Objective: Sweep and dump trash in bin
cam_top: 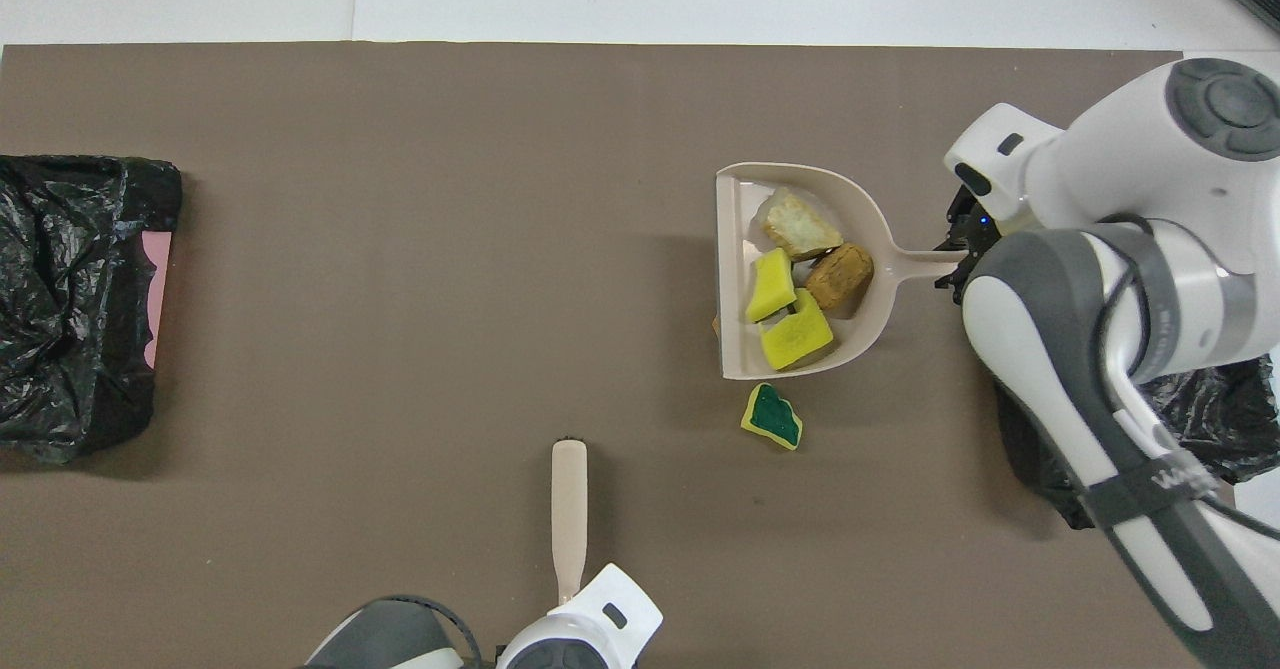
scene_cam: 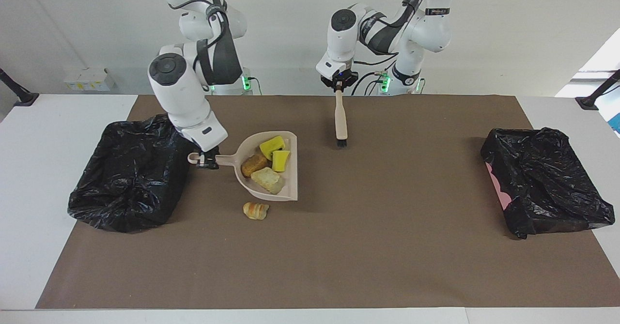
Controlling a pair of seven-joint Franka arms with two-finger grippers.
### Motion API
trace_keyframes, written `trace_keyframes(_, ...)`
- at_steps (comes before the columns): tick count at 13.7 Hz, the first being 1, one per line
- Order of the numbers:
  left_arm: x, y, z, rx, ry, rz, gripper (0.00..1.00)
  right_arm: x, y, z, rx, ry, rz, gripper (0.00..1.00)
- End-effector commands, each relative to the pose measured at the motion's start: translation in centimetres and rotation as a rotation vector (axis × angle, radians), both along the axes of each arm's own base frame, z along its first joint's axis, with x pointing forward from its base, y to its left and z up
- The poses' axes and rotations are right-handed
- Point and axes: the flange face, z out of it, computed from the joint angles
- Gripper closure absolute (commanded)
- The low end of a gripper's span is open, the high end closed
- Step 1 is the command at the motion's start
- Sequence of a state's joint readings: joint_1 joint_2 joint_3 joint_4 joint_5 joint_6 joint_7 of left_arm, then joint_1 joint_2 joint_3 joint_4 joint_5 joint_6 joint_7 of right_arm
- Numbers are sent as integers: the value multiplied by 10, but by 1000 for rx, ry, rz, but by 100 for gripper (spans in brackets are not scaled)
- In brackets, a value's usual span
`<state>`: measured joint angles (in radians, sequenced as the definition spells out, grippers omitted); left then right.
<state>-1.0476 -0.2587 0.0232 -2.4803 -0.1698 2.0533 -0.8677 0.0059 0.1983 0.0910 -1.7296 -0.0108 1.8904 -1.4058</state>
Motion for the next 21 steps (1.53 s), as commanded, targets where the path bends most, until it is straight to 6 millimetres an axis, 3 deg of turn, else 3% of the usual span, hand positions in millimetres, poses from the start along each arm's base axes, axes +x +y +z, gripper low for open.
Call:
trace_keyframes(1,-31,-4,-14,-43,2,13,100,5,-57,15,13,-7,-34,100)
trace_keyframes(6,-33,-2,-23,-70,-7,99,100,-10,-185,33,14,13,-53,100)
trace_keyframes(8,-32,-1,-23,-66,-6,114,87,-23,-245,41,-2,-2,-29,100)
trace_keyframes(9,-32,0,-23,-65,-5,116,69,-32,-274,45,-37,-1,-17,100)
trace_keyframes(10,-29,-1,-24,-63,-5,120,20,-42,-302,46,-73,2,-11,100)
trace_keyframes(11,-23,-1,-23,-64,-2,118,0,-52,-327,48,-108,10,-5,100)
trace_keyframes(12,-13,-5,-22,-64,0,121,0,-59,-343,49,-151,25,-13,100)
trace_keyframes(14,25,-4,-15,-84,-12,130,0,-60,-360,58,-302,24,10,100)
trace_keyframes(16,62,-1,-6,-123,-38,22,0,-62,-367,57,-379,40,8,100)
trace_keyframes(19,130,22,16,-114,-154,-77,0,-63,-352,56,-527,76,-30,100)
trace_keyframes(21,187,43,43,-95,-238,-110,0,-66,-335,53,-614,93,-37,100)
